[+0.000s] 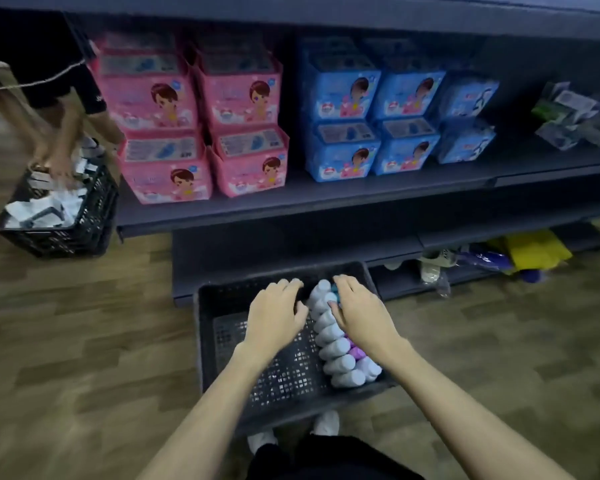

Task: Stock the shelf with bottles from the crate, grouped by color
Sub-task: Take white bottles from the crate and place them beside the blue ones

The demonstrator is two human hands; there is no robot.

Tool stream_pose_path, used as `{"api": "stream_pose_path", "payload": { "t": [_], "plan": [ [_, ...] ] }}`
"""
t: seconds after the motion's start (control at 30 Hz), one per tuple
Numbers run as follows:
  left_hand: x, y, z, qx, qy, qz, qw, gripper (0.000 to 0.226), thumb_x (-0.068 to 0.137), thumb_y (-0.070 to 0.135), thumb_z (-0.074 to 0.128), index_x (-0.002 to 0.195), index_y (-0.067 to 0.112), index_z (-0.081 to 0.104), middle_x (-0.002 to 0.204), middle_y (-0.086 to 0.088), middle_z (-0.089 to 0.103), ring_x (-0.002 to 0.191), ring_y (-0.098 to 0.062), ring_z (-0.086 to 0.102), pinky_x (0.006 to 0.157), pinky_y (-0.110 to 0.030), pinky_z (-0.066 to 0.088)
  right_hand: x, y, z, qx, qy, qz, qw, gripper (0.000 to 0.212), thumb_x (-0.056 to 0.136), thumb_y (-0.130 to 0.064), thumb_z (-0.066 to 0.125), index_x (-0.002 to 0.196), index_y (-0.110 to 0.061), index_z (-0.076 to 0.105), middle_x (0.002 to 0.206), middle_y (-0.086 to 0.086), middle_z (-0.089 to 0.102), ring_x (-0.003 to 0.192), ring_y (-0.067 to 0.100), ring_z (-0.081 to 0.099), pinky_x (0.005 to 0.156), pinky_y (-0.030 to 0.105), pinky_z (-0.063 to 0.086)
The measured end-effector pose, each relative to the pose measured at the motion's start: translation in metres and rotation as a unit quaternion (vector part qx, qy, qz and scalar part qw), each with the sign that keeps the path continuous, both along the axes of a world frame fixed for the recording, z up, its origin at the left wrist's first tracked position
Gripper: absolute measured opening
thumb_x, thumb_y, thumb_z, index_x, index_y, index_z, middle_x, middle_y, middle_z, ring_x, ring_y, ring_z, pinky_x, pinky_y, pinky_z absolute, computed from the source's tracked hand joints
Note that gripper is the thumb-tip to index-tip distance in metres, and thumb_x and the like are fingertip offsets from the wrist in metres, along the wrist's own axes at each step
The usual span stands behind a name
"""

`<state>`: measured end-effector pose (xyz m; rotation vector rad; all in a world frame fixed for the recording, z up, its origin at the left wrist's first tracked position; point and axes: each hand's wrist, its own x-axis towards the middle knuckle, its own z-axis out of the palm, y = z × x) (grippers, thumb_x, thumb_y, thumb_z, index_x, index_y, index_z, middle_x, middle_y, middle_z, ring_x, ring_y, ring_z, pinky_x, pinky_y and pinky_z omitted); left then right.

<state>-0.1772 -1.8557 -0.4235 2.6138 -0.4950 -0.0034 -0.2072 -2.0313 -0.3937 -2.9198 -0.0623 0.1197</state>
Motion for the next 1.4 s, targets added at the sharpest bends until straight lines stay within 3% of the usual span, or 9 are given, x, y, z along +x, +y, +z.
{"api": "stream_pose_path", "payload": {
  "t": [0.17,0.33,0.53,0.73,0.9,1.07,1.2,1.4],
  "plan": [
    [-0.025,-0.019,-0.028,0.005,0.046,-0.023,0.999,0.022,0.081,0.028,0.055,0.1,0.017,0.058,0.08,0.002,0.057,0.073,-0.021,0.056,0.06,-0.037,0.048,-0.034,-0.018,-0.043,-0.011,0.07,-0.03,0.997,0.033,0.099,-0.032,0.048,0.123,-0.01,0.051,0.117,0.005,0.055,0.1,0.024,0.06,0.077,0.032,0.047],
    [-0.048,-0.033,-0.056,0.018,0.102,-0.043,0.994,0.025,0.082,0.028,0.052,0.103,0.016,0.058,0.088,-0.001,0.06,0.083,-0.024,0.057,0.067,-0.039,0.049,-0.055,-0.04,-0.071,-0.009,0.139,-0.047,0.989,0.042,0.094,-0.028,0.054,0.13,-0.006,0.05,0.123,0.011,0.055,0.106,0.031,0.059,0.084,0.039,0.049],
    [-0.069,-0.05,-0.079,0.049,0.152,-0.026,0.987,0.027,0.083,0.027,0.053,0.108,0.014,0.057,0.094,-0.005,0.061,0.09,-0.028,0.058,0.072,-0.04,0.048,-0.058,-0.083,-0.107,-0.032,0.235,-0.04,0.971,0.037,0.091,-0.028,0.055,0.123,-0.009,0.05,0.115,0.011,0.056,0.103,0.035,0.06,0.081,0.04,0.046],
    [-0.076,-0.067,-0.093,0.077,0.191,0.004,0.979,0.027,0.082,0.026,0.054,0.106,0.013,0.057,0.096,-0.006,0.062,0.091,-0.029,0.059,0.074,-0.039,0.049,-0.048,-0.107,-0.151,-0.018,0.328,-0.042,0.944,0.047,0.085,-0.043,0.064,0.119,-0.012,0.054,0.116,0.013,0.061,0.108,0.034,0.06,0.084,0.037,0.047],
    [-0.074,-0.086,-0.103,0.107,0.231,0.023,0.967,0.034,0.087,0.027,0.051,0.118,0.014,0.054,0.105,-0.005,0.061,0.099,-0.028,0.056,0.08,-0.038,0.046,-0.043,-0.104,-0.189,-0.014,0.396,-0.01,0.918,0.051,0.085,-0.042,0.067,0.125,-0.011,0.055,0.123,0.013,0.057,0.116,0.032,0.056,0.09,0.034,0.047],
    [-0.073,-0.111,-0.123,0.123,0.261,-0.001,0.957,0.033,0.087,0.026,0.05,0.117,0.012,0.053,0.102,-0.006,0.059,0.098,-0.028,0.055,0.081,-0.038,0.047,-0.037,-0.107,-0.239,-0.017,0.437,-0.006,0.899,0.05,0.087,-0.04,0.062,0.129,-0.013,0.056,0.128,0.013,0.058,0.12,0.031,0.053,0.099,0.034,0.045],
    [-0.076,-0.123,-0.136,0.13,0.264,0.004,0.956,0.036,0.088,0.027,0.049,0.122,0.015,0.054,0.102,-0.003,0.06,0.098,-0.025,0.055,0.08,-0.035,0.045,-0.033,-0.105,-0.251,-0.021,0.435,-0.018,0.9,0.037,0.098,-0.028,0.049,0.128,-0.007,0.055,0.13,0.013,0.058,0.122,0.031,0.053,0.095,0.034,0.043],
    [-0.082,-0.122,-0.148,0.137,0.265,-0.008,0.954,0.036,0.087,0.027,0.049,0.121,0.017,0.054,0.103,-0.003,0.061,0.097,-0.025,0.055,0.081,-0.037,0.046,-0.036,-0.096,-0.274,-0.062,0.433,-0.023,0.899,0.035,0.099,-0.028,0.054,0.128,-0.009,0.051,0.131,0.009,0.056,0.12,0.023,0.056,0.088,0.029,0.045]
  ]
}}
